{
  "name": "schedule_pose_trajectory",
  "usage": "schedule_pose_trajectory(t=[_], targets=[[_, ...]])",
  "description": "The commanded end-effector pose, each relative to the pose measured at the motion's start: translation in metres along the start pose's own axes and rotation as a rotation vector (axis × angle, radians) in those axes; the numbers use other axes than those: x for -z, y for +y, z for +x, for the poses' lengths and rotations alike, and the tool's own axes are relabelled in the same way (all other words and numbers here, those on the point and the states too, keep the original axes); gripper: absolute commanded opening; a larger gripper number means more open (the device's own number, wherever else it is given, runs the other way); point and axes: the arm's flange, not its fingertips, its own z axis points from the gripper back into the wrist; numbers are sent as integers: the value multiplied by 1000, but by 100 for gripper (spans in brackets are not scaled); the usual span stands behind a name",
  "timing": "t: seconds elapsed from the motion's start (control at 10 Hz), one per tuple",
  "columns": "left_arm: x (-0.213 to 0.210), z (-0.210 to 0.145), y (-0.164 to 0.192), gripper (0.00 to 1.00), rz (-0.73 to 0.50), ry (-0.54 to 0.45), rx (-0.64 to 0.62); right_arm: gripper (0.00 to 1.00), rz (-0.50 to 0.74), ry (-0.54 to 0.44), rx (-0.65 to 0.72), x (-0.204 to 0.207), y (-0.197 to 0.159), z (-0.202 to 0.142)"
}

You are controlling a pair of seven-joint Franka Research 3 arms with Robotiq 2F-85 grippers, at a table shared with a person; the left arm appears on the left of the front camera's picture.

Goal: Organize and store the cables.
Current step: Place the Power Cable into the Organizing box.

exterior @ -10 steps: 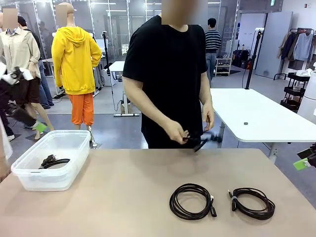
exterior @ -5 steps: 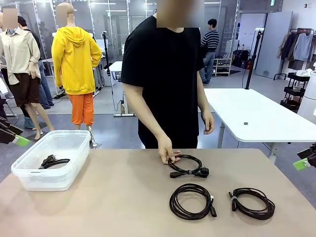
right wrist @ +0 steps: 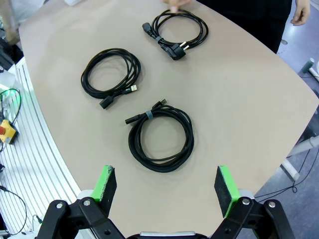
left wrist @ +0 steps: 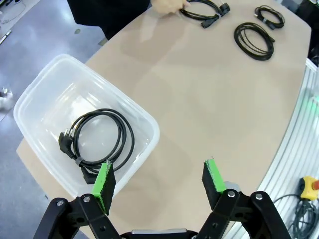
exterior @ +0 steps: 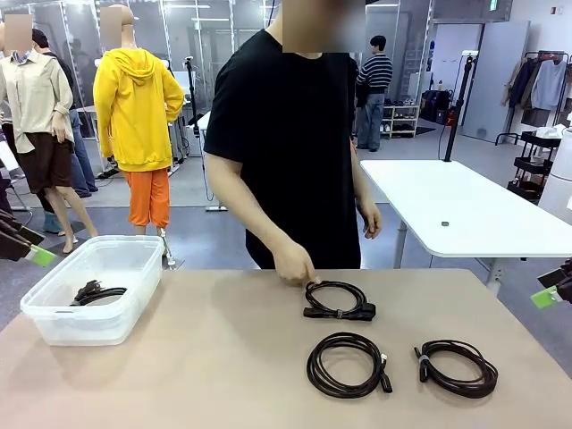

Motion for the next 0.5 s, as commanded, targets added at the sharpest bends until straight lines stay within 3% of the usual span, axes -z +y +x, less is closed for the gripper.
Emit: schedule_pose_trajectory(t=[0.0,0.1,0.2,0.4], targets=[[1,4,0,89,8,2,-9,100,5,-9,16,-1,0,2],[0,0,0,89,0,0,0,100,5,-9,16,-1,0,2],[8,32,-14,89,-8,27,149,100,5,-9,16,-1,0,2],[46,104,-55,89,-18,66,312,100,5,-9,16,-1,0,2]])
